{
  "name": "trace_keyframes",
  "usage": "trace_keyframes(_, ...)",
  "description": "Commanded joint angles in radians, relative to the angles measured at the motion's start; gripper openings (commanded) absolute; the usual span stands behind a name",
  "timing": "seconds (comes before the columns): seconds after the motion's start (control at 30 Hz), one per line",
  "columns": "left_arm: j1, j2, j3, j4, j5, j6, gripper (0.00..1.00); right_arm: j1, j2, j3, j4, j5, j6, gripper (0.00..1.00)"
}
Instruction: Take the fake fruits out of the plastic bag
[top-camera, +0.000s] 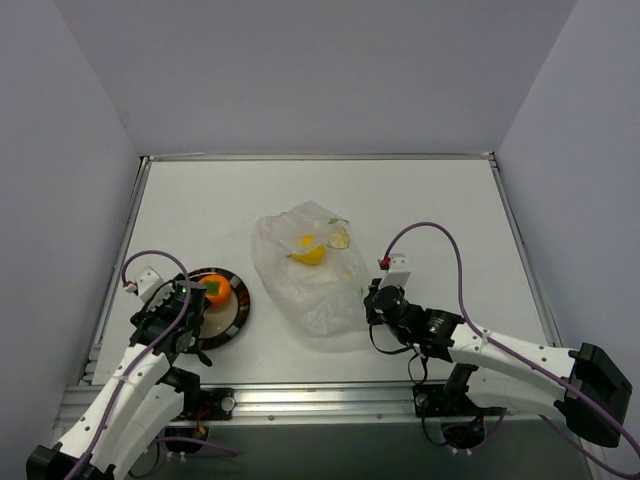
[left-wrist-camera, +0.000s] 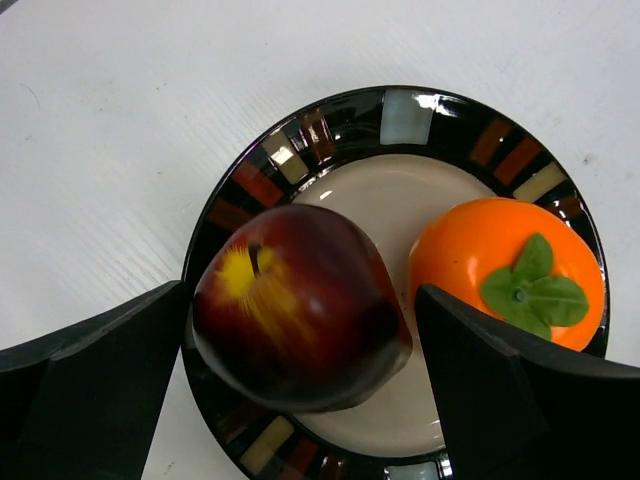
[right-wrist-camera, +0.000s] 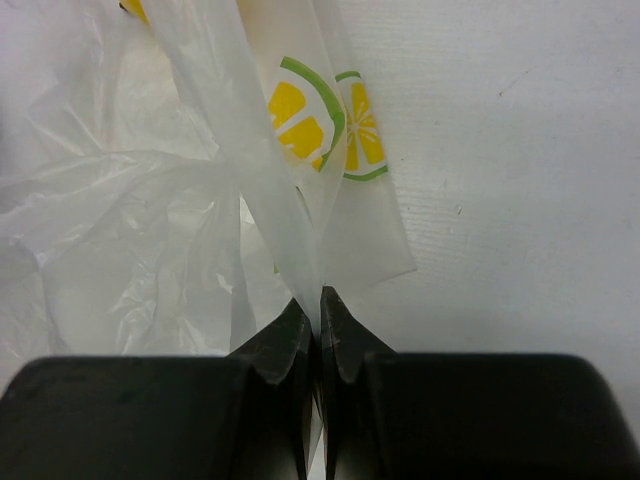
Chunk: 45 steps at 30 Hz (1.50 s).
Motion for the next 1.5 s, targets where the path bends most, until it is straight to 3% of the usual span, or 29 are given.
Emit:
trace_keyframes(0.0,0.015,-0.052,0.025,0.029,0.02,0.01,0.94,-0.008,-0.009,0.029,0.01,0.013,-0.007,0.0)
trace_keyframes(0.2,0.014,-0.151,0.089,-0.033,0.047,0.092,0.94,-0.007,0.0,0.044,0.01,0.016,-0.016,0.0)
trace_keyframes(0.33,0.011,-0.218,0.196,0.009,0.226,0.24,1.0,-0.007,0.003,0.046,0.01,0.024,-0.017,0.0)
trace_keyframes(0.37,0.009,-0.209,0.213,0.01,0.266,0.255,0.93,-0.007,0.008,0.046,0.01,0.027,-0.019,0.0)
trace_keyframes(0.5,-0.011,-0.108,0.288,0.047,0.487,0.342,0.84,-0.01,0.006,0.049,0.01,0.032,-0.019,0.0)
trace_keyframes(0.6,-0.092,-0.001,0.338,0.105,0.618,0.379,0.77,-0.01,0.002,0.046,0.01,0.032,-0.016,0.0)
trace_keyframes(0.77,-0.436,0.252,0.489,0.148,0.502,0.448,0.72,-0.014,0.017,0.052,0.011,0.02,-0.016,0.0)
trace_keyframes(0.83,-0.492,0.368,0.56,0.177,0.456,0.481,0.72,-0.016,0.02,0.055,0.011,0.016,-0.016,0.0)
trace_keyframes(1.03,-0.526,0.594,0.646,0.326,0.428,0.548,0.72,-0.017,0.029,0.06,0.011,0.003,-0.017,0.0)
trace_keyframes(1.23,-0.52,0.861,0.776,0.305,0.397,0.66,0.72,-0.019,0.041,0.069,0.013,0.001,-0.03,0.0)
trace_keyframes(1.37,-0.503,0.946,0.798,0.373,0.413,0.698,0.72,-0.023,0.052,0.076,0.014,0.001,-0.043,0.0)
trace_keyframes(1.47,-0.465,0.987,0.822,0.442,0.449,0.721,0.79,-0.027,0.078,0.09,0.017,-0.013,-0.059,0.0)
